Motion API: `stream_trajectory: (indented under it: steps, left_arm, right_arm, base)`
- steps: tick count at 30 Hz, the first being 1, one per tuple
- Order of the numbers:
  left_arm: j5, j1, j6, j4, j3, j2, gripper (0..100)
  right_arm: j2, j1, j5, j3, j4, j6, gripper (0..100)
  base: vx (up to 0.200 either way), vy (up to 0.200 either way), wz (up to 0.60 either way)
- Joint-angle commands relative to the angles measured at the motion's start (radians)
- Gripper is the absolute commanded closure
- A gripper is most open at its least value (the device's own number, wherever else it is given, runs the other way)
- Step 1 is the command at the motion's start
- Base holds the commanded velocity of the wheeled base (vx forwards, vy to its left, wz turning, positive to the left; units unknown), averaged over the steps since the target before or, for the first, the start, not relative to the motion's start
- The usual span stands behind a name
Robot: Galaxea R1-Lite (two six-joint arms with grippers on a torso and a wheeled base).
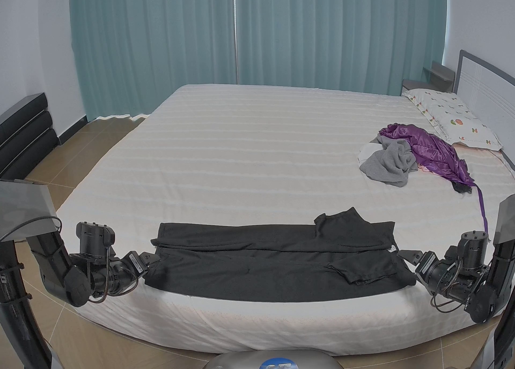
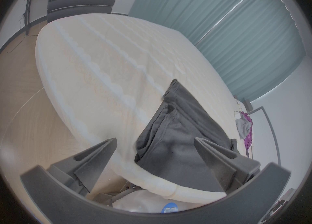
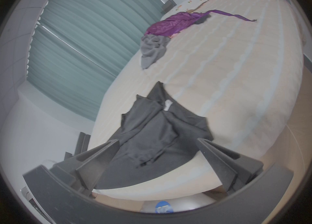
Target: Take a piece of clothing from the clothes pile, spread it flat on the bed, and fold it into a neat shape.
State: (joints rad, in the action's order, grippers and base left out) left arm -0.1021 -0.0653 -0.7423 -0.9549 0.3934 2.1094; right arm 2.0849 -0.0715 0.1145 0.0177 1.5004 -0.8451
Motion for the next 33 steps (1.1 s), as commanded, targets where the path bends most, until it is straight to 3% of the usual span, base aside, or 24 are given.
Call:
stream_trajectory:
  steps: [1,6,16,33]
  left_arm:
    - [-0.011,0.010,-0.012,-0.024,0.002,-0.051,0]
    - [-0.031,0.007,-0.043,-0.039,0.005,-0.045,0]
    - [-0.090,0.002,-0.143,-0.039,0.047,-0.040,0]
    - [-0.090,0.002,-0.144,-0.041,0.056,-0.009,0]
  right_arm:
    - [-0.088,-0.077,0.001,0.022,-0.002,-0.048,0]
    - [0.024,-0.145,0.004,0.067,0.012,-0.164,0]
    - [0.175,-0.163,0.005,0.165,0.003,-0.181,0]
    - [0.227,-0.163,-0.006,0.242,0.003,-0.226,0]
  base:
    - [0.000,0.000,0.00]
    - [0.000,0.000,0.00]
    - [0.000,0.000,0.00]
    - [0.000,0.000,0.00]
